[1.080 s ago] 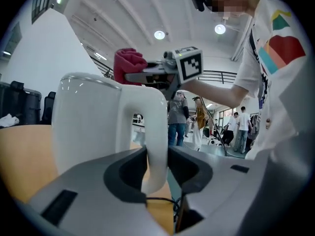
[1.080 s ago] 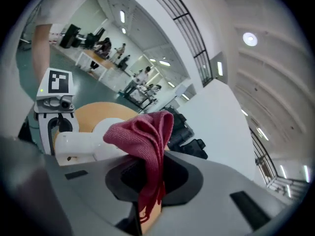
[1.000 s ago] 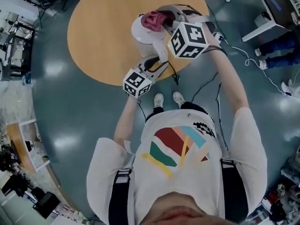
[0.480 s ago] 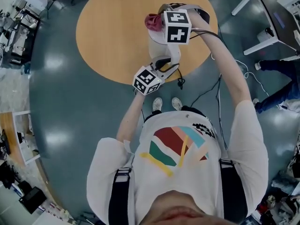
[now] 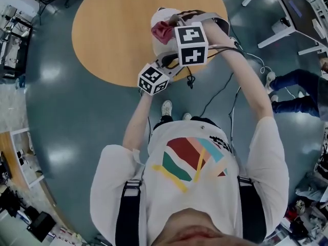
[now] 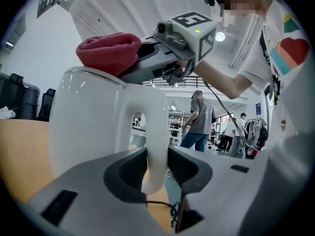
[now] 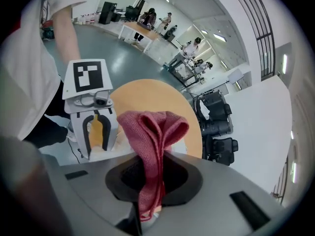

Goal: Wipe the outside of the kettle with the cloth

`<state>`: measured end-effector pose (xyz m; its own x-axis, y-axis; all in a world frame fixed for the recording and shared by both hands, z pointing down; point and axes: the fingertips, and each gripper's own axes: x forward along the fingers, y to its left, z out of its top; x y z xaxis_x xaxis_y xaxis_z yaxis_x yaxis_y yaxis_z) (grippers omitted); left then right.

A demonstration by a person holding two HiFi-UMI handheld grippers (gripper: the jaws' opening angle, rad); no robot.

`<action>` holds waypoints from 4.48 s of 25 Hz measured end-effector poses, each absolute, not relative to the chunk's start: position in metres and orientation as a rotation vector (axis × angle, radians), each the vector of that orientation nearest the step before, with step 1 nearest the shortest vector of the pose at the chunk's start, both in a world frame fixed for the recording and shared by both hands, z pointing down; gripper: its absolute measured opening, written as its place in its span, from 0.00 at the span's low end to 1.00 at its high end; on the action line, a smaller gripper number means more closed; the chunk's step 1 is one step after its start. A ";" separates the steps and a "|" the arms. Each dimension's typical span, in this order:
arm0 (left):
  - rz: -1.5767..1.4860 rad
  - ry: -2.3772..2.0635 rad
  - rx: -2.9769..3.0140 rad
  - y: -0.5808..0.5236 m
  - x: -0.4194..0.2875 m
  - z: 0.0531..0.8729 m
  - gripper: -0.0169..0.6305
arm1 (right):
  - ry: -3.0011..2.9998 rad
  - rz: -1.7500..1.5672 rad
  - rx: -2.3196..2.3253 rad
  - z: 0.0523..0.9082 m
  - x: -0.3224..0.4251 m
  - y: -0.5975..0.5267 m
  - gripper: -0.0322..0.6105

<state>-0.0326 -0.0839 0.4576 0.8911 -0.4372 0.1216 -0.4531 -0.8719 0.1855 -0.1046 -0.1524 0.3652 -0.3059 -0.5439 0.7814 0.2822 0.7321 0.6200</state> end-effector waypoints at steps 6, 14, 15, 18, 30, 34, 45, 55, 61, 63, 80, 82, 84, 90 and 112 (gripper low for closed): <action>0.143 -0.845 2.821 -0.082 -0.020 0.458 0.29 | -1.721 -0.877 0.216 0.367 -0.074 -0.103 0.12; 0.121 -1.216 2.748 -0.066 -0.029 0.457 0.29 | -1.747 -0.925 0.299 0.374 -0.041 -0.058 0.12; 0.111 -1.253 2.731 -0.062 -0.034 0.456 0.29 | -1.744 -0.930 0.308 0.375 -0.038 -0.054 0.12; 0.027 -1.355 2.654 -0.049 -0.052 0.455 0.29 | -1.732 -0.930 0.331 0.388 -0.026 -0.044 0.12; -0.028 -1.672 2.376 -0.012 -0.161 0.473 0.29 | -1.767 -0.812 0.472 0.456 -0.035 -0.038 0.12; -0.002 -1.679 2.356 -0.015 -0.173 0.482 0.29 | -1.796 -0.765 0.510 0.472 -0.041 -0.039 0.12; 0.006 -1.593 2.387 -0.040 -0.177 0.487 0.29 | -1.886 -0.790 0.787 0.497 -0.051 -0.040 0.12; 0.046 -1.530 2.347 -0.035 -0.179 0.518 0.29 | -1.922 -0.770 0.899 0.548 -0.062 -0.067 0.12; 0.099 -1.504 2.323 -0.026 -0.192 0.540 0.29 | -1.937 -0.780 0.965 0.565 -0.067 -0.087 0.12; 0.119 -1.505 2.309 -0.025 -0.199 0.546 0.29 | -1.933 -0.777 0.966 0.570 -0.069 -0.093 0.12; 0.092 -1.410 2.428 -0.031 -0.185 0.516 0.29 | -2.076 -0.640 0.924 0.561 -0.053 -0.069 0.12; 0.108 -1.361 2.510 -0.028 -0.154 0.500 0.29 | -2.142 -0.549 0.941 0.549 -0.029 -0.057 0.12; 0.135 -1.320 2.609 -0.025 -0.115 0.483 0.30 | -2.175 -0.493 0.968 0.536 0.001 -0.049 0.12; 0.107 -1.283 2.753 -0.022 -0.037 0.442 0.30 | -2.433 -0.155 0.795 0.504 0.033 -0.032 0.12; 0.150 -1.420 2.667 -0.051 -0.057 0.447 0.30 | -2.596 0.195 0.101 0.461 -0.025 -0.120 0.12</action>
<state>-0.0566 -0.0510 0.4467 0.5559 -0.8191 0.1414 -0.8306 -0.5541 0.0559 -0.0249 -0.1195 0.4615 -0.8569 -0.0334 0.5144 -0.1097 0.9868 -0.1187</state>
